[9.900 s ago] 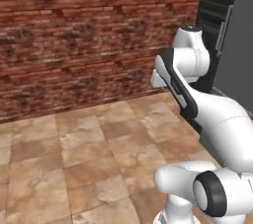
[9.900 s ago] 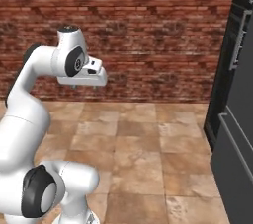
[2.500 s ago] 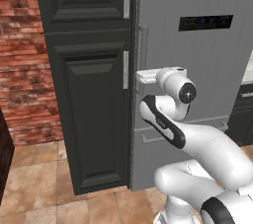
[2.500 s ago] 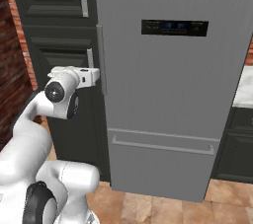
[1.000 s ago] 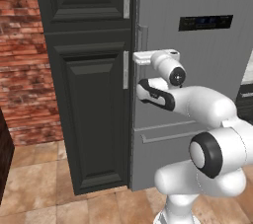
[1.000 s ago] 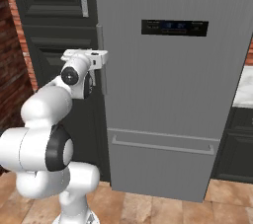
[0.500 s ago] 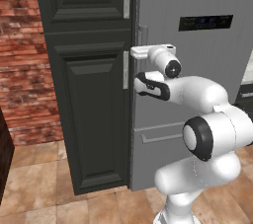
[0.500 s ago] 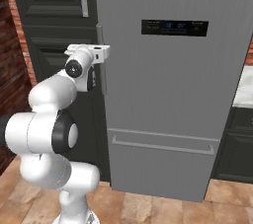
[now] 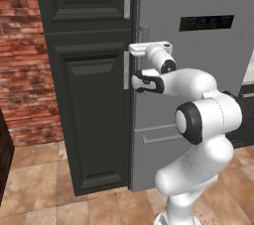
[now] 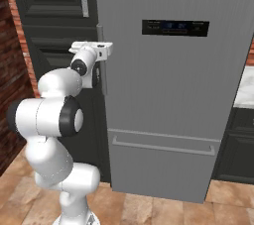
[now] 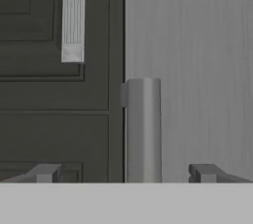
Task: Retrieve the fish from the fridge and place it on the saucepan with marinade on the stove.
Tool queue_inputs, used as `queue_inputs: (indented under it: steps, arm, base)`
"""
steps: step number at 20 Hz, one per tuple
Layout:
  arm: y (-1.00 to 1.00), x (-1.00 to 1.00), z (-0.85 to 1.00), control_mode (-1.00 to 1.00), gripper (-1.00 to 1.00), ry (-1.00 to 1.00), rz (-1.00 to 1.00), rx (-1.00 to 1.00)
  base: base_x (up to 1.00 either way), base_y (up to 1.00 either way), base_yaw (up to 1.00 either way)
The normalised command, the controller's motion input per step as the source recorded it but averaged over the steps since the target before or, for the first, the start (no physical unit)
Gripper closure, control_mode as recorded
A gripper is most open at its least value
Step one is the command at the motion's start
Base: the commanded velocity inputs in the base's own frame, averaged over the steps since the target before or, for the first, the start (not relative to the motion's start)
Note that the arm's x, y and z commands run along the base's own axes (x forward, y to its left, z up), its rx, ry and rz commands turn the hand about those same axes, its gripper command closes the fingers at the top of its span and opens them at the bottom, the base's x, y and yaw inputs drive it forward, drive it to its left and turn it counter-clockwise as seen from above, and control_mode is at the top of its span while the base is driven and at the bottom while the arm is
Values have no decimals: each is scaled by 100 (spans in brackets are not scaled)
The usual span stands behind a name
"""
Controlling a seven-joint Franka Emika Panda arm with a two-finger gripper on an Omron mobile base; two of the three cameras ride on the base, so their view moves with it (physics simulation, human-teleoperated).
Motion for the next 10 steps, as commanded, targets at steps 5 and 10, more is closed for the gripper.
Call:
queue_inputs:
  steps: [5,10]
  arm:
    - [0,34,0,-100,-100,-6,0,0]
    - [-2,35,0,-100,-100,-3,0,0]
  base:
    - [0,0,0]
    - [0,0,0]
